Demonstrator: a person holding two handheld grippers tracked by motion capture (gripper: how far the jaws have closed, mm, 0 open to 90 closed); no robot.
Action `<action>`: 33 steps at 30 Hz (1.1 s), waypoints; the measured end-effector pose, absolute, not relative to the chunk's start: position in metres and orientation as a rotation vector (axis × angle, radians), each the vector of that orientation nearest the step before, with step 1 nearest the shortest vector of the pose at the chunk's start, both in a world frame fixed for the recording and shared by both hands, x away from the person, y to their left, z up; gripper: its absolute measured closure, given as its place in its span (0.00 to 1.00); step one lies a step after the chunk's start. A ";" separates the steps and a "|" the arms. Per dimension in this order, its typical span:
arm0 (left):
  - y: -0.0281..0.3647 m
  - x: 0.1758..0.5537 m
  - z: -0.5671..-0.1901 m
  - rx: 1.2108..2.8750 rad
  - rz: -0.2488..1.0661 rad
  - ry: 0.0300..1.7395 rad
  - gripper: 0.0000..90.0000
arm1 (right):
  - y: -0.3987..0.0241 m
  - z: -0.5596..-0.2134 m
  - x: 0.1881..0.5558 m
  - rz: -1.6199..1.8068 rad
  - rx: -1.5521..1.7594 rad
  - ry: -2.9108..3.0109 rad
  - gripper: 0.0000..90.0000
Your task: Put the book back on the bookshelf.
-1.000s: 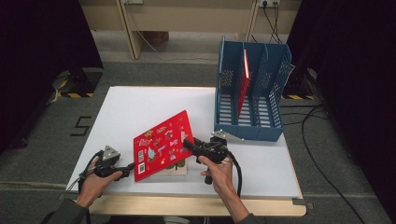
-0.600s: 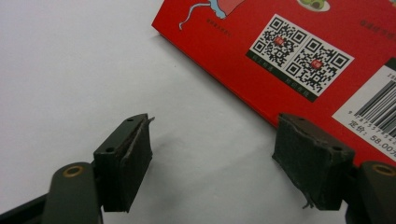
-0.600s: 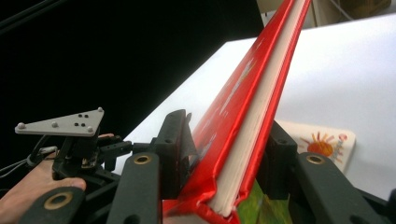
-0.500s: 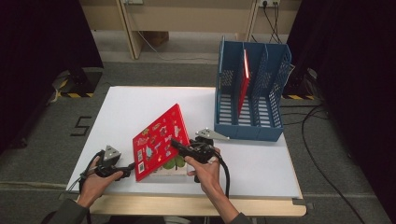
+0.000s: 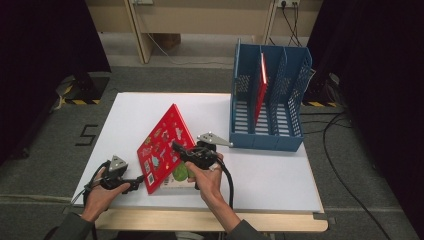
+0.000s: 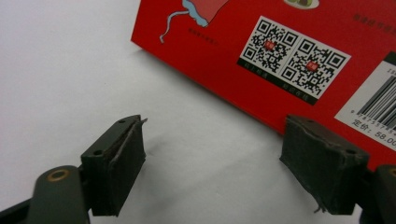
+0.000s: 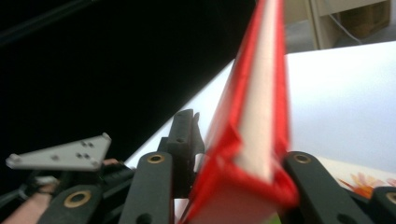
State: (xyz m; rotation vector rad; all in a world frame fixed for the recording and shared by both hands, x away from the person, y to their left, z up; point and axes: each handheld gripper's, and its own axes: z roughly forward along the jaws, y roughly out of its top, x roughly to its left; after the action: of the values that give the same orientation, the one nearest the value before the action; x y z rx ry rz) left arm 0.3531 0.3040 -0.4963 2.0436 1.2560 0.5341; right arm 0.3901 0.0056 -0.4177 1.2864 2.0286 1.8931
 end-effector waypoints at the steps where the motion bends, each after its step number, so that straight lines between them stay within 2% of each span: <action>1: 0.305 0.353 -0.496 2.040 0.531 1.259 0.21 | 0.008 -0.415 0.391 1.906 1.284 2.026 0.76; 15: 0.313 0.355 -0.494 1.994 0.505 1.280 0.20 | 0.034 -0.394 0.399 1.963 1.197 2.041 0.88; 25: 0.322 0.356 -0.492 1.944 0.499 1.300 0.19 | 0.061 -0.368 0.406 1.952 1.115 2.108 0.87; 33: 0.320 0.356 -0.492 1.938 0.500 1.292 0.19 | 0.052 -0.347 0.420 1.938 1.112 2.105 0.87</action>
State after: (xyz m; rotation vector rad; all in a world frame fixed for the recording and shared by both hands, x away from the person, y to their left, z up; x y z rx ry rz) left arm 0.3562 0.3202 -0.4917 1.9378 1.2923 0.4999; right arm 0.4202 0.0521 -0.3467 1.1119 2.1051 1.9382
